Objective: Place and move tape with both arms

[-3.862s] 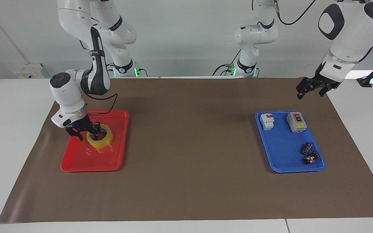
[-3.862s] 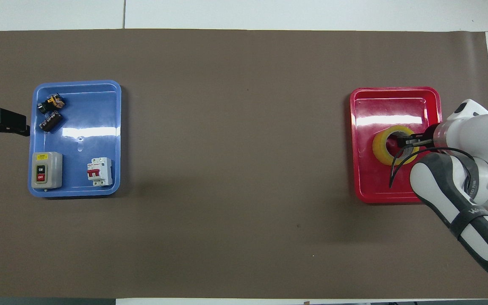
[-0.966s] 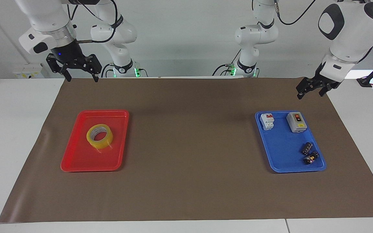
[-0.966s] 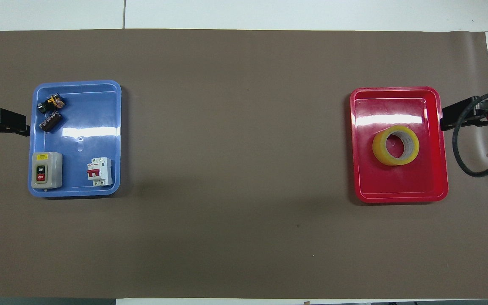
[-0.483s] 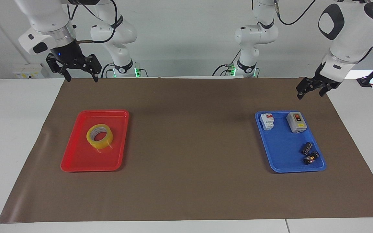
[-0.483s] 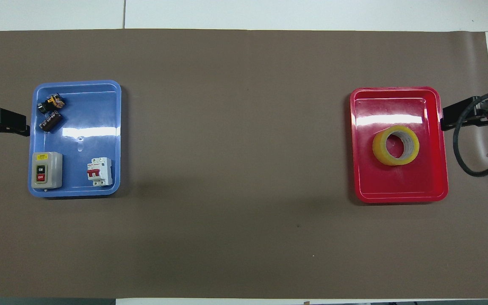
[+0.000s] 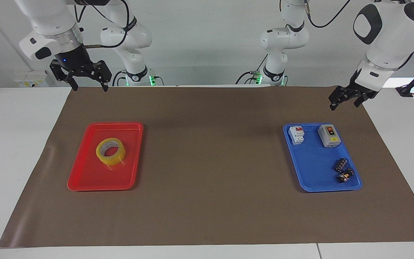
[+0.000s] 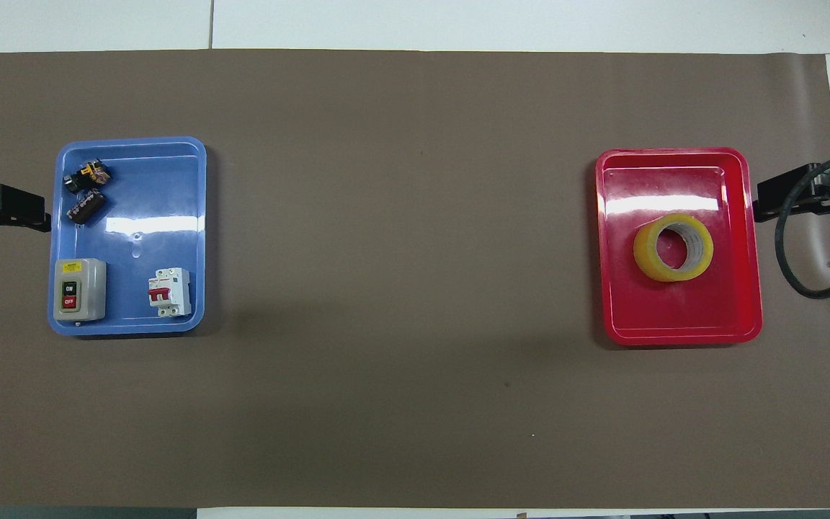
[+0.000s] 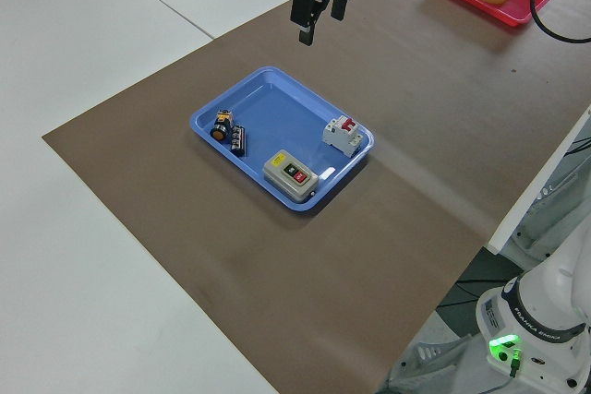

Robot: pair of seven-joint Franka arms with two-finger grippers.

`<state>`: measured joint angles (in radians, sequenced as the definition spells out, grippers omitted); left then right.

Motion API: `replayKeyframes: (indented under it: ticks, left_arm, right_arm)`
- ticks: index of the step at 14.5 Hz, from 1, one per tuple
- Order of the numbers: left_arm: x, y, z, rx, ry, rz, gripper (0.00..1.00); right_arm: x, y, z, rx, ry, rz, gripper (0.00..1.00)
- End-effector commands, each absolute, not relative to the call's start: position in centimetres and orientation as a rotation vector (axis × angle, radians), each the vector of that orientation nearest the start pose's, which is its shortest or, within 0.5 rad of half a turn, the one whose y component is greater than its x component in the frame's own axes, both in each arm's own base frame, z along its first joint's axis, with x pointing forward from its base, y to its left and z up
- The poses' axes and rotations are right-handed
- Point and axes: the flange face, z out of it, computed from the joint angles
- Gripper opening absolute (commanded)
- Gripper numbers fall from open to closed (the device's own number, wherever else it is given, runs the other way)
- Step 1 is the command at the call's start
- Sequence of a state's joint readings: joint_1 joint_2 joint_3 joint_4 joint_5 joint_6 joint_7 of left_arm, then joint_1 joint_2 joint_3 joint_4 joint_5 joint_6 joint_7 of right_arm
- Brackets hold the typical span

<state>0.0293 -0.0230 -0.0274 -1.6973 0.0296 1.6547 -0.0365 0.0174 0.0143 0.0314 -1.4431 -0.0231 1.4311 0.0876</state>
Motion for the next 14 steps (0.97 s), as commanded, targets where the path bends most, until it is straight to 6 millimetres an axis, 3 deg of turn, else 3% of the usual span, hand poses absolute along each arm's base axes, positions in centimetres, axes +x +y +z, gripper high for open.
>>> replayKeyframes:
  ticks: [1,14]
  left_arm:
    - [54.35,0.28,58.74,-3.134,-0.047,0.019,1.00]
    - [54.35,0.28,58.74,-3.134,-0.047,0.019,1.00]
  right_arm:
    - [54.87,1.64,65.98,-3.173,0.010,-0.004,1.00]
    - [54.43,1.53,65.94,-3.181,-0.015,0.039,1.00]
